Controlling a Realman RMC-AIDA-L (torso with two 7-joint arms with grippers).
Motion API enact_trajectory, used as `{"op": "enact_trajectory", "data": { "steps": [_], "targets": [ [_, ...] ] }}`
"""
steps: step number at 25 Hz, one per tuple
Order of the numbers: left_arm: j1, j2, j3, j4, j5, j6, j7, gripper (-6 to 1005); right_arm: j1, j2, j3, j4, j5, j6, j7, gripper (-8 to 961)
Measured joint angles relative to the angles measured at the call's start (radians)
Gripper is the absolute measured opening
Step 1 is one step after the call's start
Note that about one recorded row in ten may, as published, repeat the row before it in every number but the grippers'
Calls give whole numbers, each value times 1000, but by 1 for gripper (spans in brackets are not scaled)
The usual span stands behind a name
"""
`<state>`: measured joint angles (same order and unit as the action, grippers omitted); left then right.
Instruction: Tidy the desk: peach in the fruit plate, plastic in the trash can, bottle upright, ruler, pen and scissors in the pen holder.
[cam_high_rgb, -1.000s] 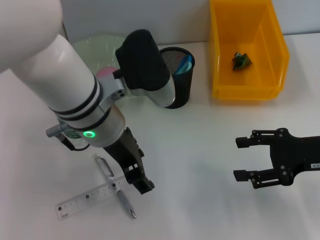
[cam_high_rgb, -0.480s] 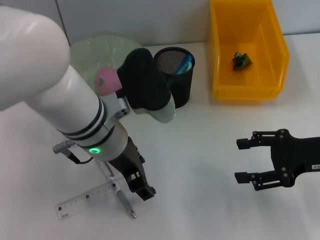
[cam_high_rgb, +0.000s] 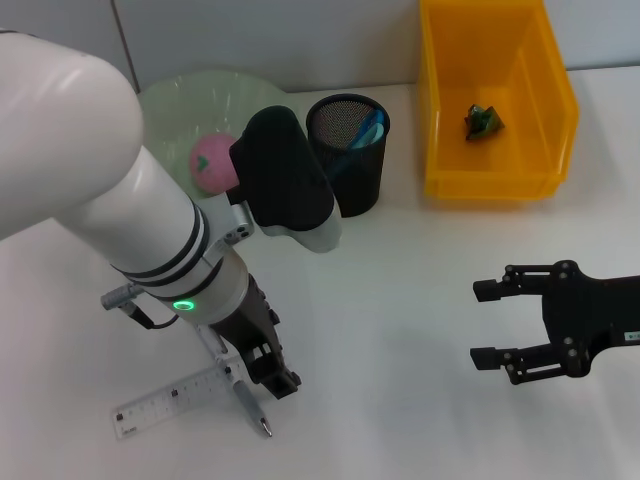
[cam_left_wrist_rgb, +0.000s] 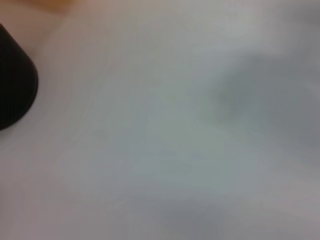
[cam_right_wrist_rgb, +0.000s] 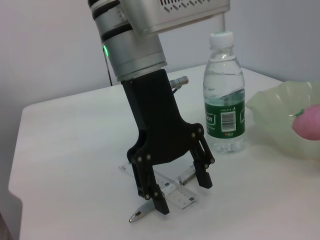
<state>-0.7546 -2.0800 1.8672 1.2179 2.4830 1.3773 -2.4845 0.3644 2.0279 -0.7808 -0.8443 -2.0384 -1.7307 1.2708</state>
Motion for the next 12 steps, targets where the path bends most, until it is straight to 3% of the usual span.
{"op": "enact_trajectory", "data": {
  "steps": [12],
  "targets": [
    [3, 0, 4, -20, 0, -7, 4, 778, -1, 0, 0, -7, -7, -1, -1, 801]
  ]
}}
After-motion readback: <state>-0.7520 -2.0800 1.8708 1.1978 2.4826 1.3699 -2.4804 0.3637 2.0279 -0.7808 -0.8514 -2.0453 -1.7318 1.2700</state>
